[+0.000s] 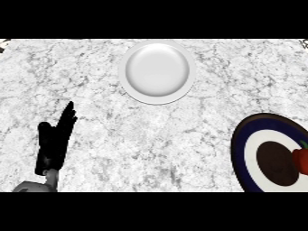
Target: Pick the bell pepper from the plate and place it in the plate
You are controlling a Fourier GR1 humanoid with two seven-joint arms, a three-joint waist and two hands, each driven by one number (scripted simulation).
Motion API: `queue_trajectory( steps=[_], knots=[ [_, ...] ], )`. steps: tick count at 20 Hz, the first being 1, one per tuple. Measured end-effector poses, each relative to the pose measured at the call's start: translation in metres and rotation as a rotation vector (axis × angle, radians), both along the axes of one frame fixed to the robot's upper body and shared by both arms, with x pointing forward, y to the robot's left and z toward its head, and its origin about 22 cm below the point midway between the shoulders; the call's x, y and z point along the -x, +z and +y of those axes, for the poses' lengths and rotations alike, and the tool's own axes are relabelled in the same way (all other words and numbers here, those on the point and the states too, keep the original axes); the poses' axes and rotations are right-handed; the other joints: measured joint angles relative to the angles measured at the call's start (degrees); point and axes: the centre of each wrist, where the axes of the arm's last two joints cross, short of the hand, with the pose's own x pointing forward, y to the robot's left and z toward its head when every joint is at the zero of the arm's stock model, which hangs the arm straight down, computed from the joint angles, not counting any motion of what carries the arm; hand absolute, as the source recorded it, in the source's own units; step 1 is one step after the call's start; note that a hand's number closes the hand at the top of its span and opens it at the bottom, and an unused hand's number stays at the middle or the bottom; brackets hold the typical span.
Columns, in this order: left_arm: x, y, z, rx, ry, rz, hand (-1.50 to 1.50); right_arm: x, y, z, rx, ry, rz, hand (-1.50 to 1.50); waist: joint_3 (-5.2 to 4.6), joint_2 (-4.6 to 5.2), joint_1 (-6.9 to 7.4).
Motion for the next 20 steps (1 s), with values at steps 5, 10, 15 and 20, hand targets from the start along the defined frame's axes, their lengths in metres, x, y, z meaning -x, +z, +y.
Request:
queue_trajectory(
  steps=[5, 10, 15, 20],
  knots=[
    [-0.002, 0.0, 0.003, 0.0, 0.0, -0.003, 0.0, -0.004, -0.015, 0.004, 0.006, 0.001, 0.013, -1.5, 0.0, 0.02, 0.06],
    [-0.001, -0.001, 0.001, 0.002, 0.0, -0.002, 0.0, -0.009, -0.021, 0.005, 0.035, 0.025, -0.02, 1.5, -0.03, 0.01, 0.07],
    [-0.004, -0.003, 0.004, 0.007, -0.001, 0.002, 0.0, -0.009, -0.026, -0.002, 0.052, 0.028, -0.086, 1.5, -0.02, 0.02, 0.08],
    [0.0, -0.001, 0.002, 0.006, -0.005, 0.002, 0.0, -0.032, -0.027, 0.035, 0.104, 0.039, -0.143, 1.5, -0.29, -0.07, 0.2]
  ],
)
